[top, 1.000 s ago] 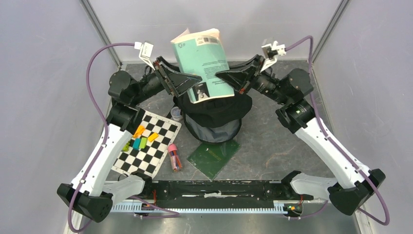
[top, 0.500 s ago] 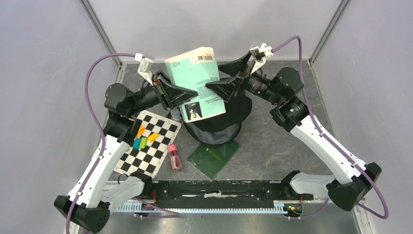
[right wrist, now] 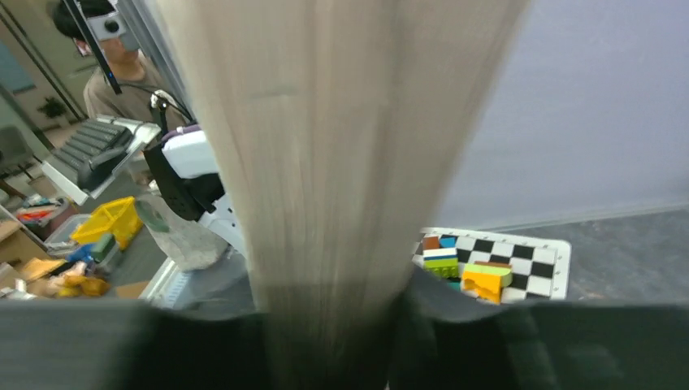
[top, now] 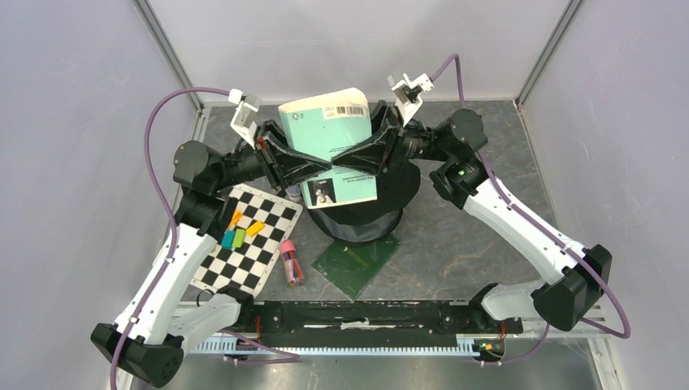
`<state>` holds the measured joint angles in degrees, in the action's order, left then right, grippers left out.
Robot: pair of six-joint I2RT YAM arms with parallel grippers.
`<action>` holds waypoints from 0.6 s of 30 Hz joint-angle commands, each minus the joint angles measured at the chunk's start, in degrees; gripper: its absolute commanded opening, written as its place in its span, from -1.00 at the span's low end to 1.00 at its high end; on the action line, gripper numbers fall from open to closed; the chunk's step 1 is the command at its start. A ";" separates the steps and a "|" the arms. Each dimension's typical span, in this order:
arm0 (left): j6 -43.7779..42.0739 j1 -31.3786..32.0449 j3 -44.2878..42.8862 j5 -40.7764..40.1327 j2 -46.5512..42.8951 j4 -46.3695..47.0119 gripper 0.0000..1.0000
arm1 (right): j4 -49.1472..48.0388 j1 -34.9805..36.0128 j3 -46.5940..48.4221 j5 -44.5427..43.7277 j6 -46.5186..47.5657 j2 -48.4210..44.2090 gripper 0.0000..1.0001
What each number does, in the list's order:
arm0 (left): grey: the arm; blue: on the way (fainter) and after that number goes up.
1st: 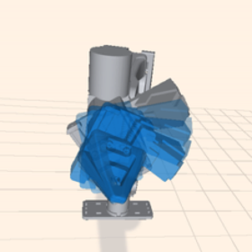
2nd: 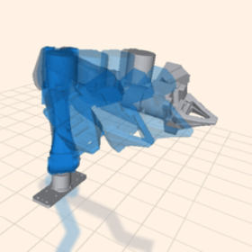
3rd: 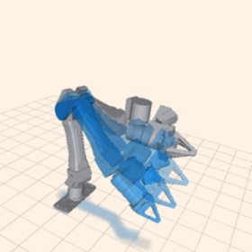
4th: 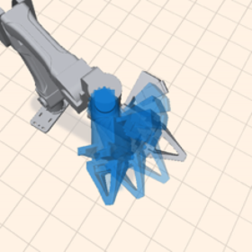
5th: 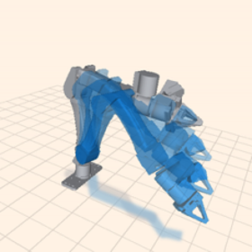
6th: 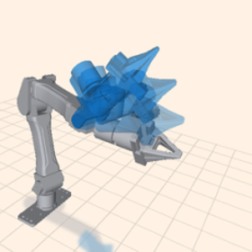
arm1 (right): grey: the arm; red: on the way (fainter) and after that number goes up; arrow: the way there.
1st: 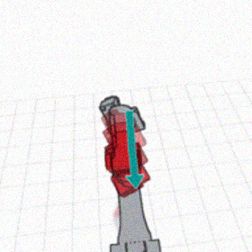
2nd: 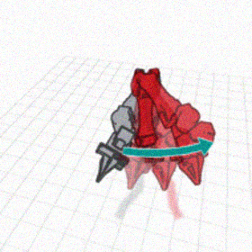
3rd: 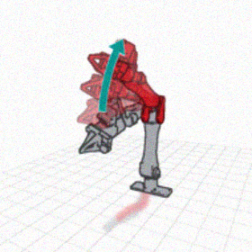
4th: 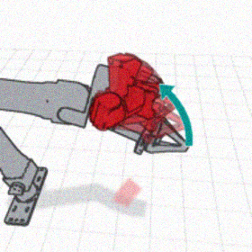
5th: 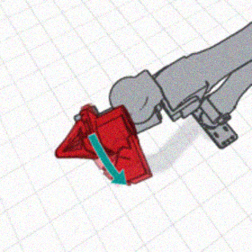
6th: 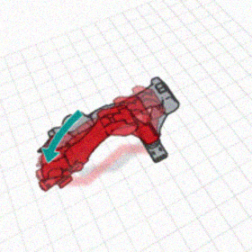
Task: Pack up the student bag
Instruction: Pick up the book from the center of the board.
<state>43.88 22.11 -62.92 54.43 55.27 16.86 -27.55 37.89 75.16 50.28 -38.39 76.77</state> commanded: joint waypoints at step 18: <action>-51.99 22.59 12.90 -50.40 -5.70 -26.71 0.99 | 52.86 -0.05 12.47 -65.37 33.43 -10.65 -1.00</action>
<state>5.10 37.30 -50.89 17.50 48.42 -7.73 19.92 38.09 84.64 4.19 -11.49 68.90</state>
